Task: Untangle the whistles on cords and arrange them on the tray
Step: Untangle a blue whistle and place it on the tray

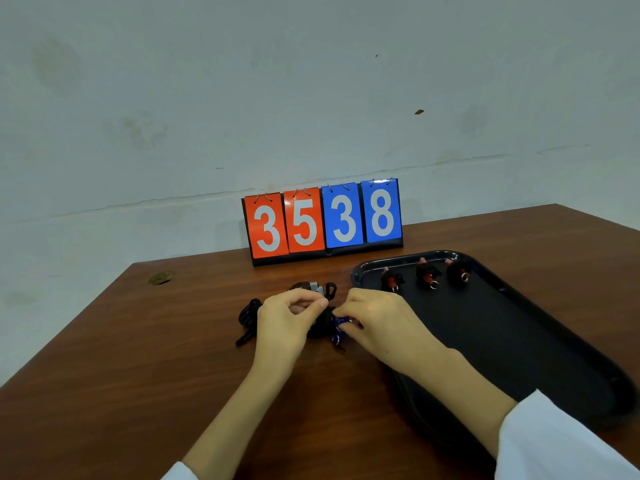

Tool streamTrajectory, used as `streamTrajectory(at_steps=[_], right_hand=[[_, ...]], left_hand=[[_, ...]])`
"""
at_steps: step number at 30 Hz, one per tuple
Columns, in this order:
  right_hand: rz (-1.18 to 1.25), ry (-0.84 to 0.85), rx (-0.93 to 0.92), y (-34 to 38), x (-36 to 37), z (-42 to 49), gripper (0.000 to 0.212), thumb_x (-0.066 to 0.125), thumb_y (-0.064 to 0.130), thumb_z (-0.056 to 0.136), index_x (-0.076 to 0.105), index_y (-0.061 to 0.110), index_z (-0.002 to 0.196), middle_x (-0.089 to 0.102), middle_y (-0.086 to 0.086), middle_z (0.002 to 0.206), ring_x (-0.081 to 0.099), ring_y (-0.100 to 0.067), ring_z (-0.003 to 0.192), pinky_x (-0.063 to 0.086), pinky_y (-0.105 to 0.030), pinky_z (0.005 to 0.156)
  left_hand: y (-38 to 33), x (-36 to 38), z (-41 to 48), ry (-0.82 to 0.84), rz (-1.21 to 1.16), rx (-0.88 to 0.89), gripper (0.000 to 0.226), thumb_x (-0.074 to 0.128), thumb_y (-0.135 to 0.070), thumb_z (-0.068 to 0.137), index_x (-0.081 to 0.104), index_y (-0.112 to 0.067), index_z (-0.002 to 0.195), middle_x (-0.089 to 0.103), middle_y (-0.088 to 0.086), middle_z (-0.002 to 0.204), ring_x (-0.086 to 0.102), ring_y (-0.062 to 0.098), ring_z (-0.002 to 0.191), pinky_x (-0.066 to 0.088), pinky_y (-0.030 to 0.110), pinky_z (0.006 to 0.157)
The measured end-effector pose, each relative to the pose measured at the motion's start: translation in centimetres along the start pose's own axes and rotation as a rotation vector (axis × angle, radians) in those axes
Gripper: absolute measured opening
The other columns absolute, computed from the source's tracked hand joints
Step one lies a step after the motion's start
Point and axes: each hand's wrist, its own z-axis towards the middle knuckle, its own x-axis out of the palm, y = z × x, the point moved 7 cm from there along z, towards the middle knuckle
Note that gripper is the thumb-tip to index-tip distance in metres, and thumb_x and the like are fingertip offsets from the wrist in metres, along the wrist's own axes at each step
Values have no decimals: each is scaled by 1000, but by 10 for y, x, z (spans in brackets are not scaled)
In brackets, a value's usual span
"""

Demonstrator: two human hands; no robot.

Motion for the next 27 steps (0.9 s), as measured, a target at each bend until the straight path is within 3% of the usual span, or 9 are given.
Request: streamTrajectory(at_steps=[4, 7, 17, 23, 27], right_hand=[[-31, 11, 11, -5, 5, -1, 21, 80, 13, 68, 72, 14, 87, 65, 0, 79, 64, -14, 67, 57, -28, 58], [-52, 32, -8, -6, 7, -2, 19, 78, 12, 71, 72, 14, 88, 64, -1, 79, 63, -15, 69, 56, -30, 59], [-87, 43, -97, 4, 14, -3, 28, 83, 6, 61, 69, 16, 83, 60, 2, 75, 56, -13, 63, 51, -26, 48], [-56, -9, -87, 6, 10, -2, 27, 81, 8, 66, 69, 16, 89, 62, 1, 82, 60, -13, 71, 55, -27, 55], [171, -148, 75, -4, 0, -1, 25, 75, 14, 75, 69, 14, 100, 63, 1, 92, 61, -6, 74, 56, -21, 67]], left_hand=[[-1, 8, 0, 128, 61, 9, 8, 70, -18, 82, 74, -21, 89, 69, -6, 86, 68, 13, 65, 58, 27, 67], [6, 12, 1, 193, 37, -75, 10, 67, -13, 85, 73, -17, 92, 71, 0, 80, 69, 17, 66, 60, 32, 71], [15, 18, 3, 265, 143, -104, 6, 66, -11, 86, 71, -14, 86, 69, 5, 88, 70, 18, 70, 60, 34, 70], [11, 13, -1, 73, 78, -59, 10, 67, -6, 82, 70, -16, 79, 68, 0, 81, 68, 13, 67, 59, 29, 64], [7, 6, -9, -97, -102, -47, 19, 65, -5, 84, 67, -23, 79, 69, -1, 82, 68, 11, 73, 57, 23, 66]])
